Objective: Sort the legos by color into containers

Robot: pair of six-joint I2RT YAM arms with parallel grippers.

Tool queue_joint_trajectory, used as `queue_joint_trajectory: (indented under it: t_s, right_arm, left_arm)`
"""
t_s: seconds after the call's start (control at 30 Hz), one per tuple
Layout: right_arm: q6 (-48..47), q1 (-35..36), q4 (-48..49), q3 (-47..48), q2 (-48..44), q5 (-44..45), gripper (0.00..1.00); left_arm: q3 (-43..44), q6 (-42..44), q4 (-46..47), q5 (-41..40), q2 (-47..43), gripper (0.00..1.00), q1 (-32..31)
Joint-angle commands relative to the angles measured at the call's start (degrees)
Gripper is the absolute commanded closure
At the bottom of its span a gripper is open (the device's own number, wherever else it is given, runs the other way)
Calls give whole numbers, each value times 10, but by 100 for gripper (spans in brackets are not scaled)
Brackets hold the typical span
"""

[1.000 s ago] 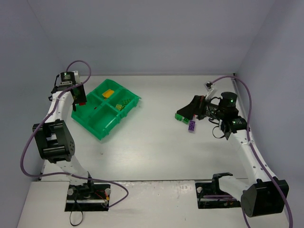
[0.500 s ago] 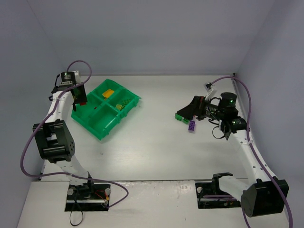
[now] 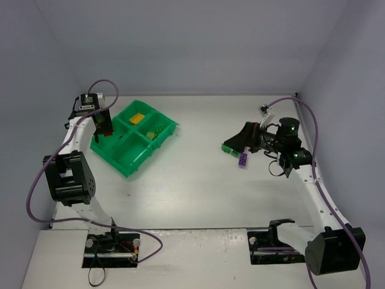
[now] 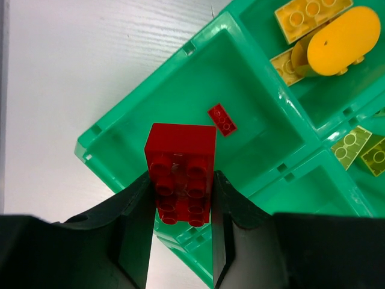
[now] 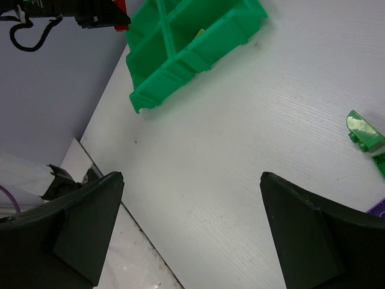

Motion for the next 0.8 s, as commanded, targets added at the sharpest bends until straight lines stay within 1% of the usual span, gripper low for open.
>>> queue_joint_trajectory:
  t_s: [0.0,0.07,0.1,0.17,0.2,0.27,0.3,0.4,0.43,0.47,0.53,0.67,0.7,0.77]
  right_arm:
    - [-1,-1,27,2,-13,1,7]
    - [0,0,27,2,-13,3,7]
    - [-1,0,27,2,-15,3,7]
    - [-1,0,27,1,-14,2,7]
    - [-1,0,27,2,-14,1,6]
    - [-2,-1,27,2,-15,0,6]
    - [-1,0,27,2,-14,0,7]
    - [0,0,27,3,-14,0,6]
    - [0,0,27,1,-15,0,6]
    - [0,0,26,1,-14,0,6]
    - [0,-1,26,-1,-18,2,6]
    - [8,-1,9,-3,-25,44,7]
    - [11,-1,2,-2,-25,83,9]
    - [15,-1,-28,2,-20,124,19]
  left_arm:
    - [0,-10,20,7,-15,77,-5]
    - [-6,-10,21,4,-18,73,-5]
    - [-7,-11,21,3,-20,67,-6]
    - [-10,-13,21,1,-23,60,-6]
    - [-11,-14,23,0,-26,54,-6]
    - [-12,-14,24,-2,-30,49,-5]
    - [-11,-14,23,-2,-30,45,-6]
    - [-7,-17,22,2,-32,43,-6]
    - [-7,-17,22,3,-34,39,-5]
    - [-7,-19,21,3,-37,38,-5]
    - [-6,-21,20,8,-42,36,-6]
    - [3,-25,6,14,-71,36,-18]
    - [6,-23,2,13,-79,36,-23]
    - [12,-19,-4,17,-105,36,-47]
